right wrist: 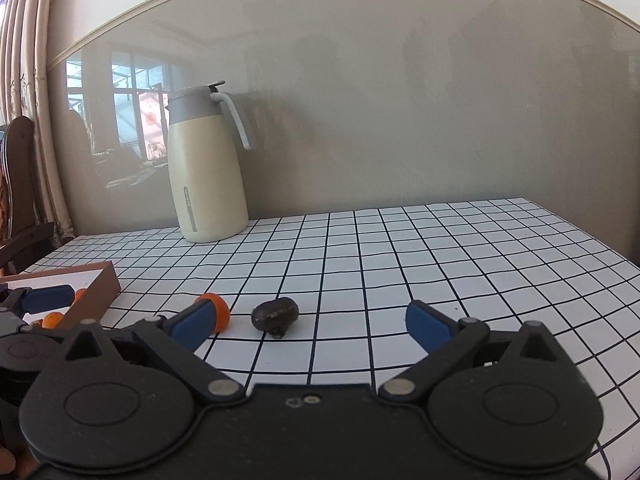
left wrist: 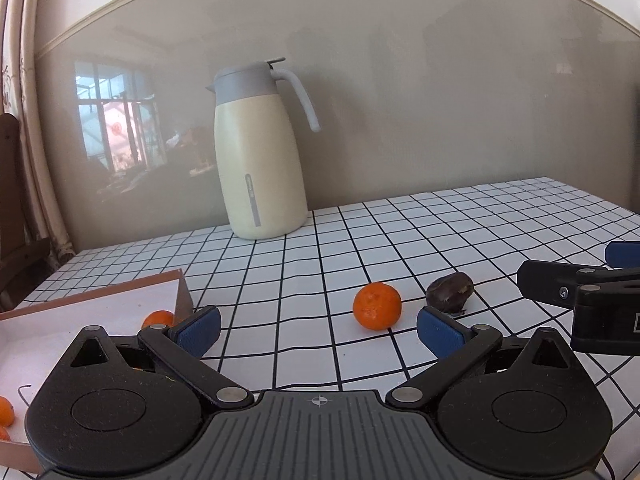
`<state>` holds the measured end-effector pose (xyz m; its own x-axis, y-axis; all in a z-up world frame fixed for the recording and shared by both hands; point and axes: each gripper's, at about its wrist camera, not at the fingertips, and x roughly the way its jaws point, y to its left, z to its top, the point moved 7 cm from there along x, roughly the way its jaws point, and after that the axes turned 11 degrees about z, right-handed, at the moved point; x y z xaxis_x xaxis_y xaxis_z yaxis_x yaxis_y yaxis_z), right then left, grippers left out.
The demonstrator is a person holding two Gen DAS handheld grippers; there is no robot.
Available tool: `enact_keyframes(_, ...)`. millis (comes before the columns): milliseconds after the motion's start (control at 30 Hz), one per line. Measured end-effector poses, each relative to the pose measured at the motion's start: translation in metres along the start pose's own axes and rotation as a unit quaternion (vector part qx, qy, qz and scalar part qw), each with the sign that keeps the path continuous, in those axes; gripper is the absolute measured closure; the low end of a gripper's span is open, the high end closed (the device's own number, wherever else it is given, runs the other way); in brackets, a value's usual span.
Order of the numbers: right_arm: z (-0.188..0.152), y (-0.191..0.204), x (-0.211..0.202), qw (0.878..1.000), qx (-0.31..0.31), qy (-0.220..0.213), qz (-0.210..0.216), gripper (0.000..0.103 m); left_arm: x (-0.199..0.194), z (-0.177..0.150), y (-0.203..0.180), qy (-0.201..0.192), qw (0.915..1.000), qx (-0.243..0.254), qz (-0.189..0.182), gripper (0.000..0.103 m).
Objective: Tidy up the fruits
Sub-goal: 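Close the right tool on the dark brown fruit while the left tool grasps an orange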
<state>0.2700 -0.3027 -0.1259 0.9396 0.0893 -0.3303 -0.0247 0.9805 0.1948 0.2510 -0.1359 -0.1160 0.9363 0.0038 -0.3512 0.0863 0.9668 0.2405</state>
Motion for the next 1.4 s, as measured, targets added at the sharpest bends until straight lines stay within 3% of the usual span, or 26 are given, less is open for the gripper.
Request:
enact_keyframes(633,0.003,-0.001,0.026,0.999,0.01,0.034,0.028,0.031,0.025,-0.001,-0.018,0.031,0.9995,-0.004,-0.008,0.0)
enact_keyframes(767,0.004,0.001,0.036,0.998,0.01,0.053,0.042,0.048,0.034,-0.003,-0.017,0.046,0.9989,-0.008,-0.011,0.014)
enact_keyframes(967,0.003,0.0,0.051,0.995,0.01,0.077,0.054,0.05,0.044,0.0,-0.022,0.052,0.9983,-0.009,-0.024,0.014)
enact_keyframes(1100,0.004,-0.002,0.06,0.994,0.009,0.087,0.061,0.058,0.052,-0.001,-0.03,0.063,0.9972,-0.011,-0.038,0.014)
enact_keyframes(1300,0.003,-0.01,0.074,0.992,0.026,0.105,0.073,0.059,0.065,-0.001,-0.041,0.083,0.9951,-0.013,-0.052,0.023)
enact_keyframes(1367,0.003,-0.011,0.076,0.991,0.029,0.105,0.073,0.059,0.069,0.0,-0.042,0.09,0.9938,-0.019,-0.062,0.034)
enact_keyframes(1400,0.003,-0.011,0.077,0.991,0.032,0.104,0.075,0.059,0.07,0.0,-0.042,0.091,0.9938,-0.02,-0.062,0.036)
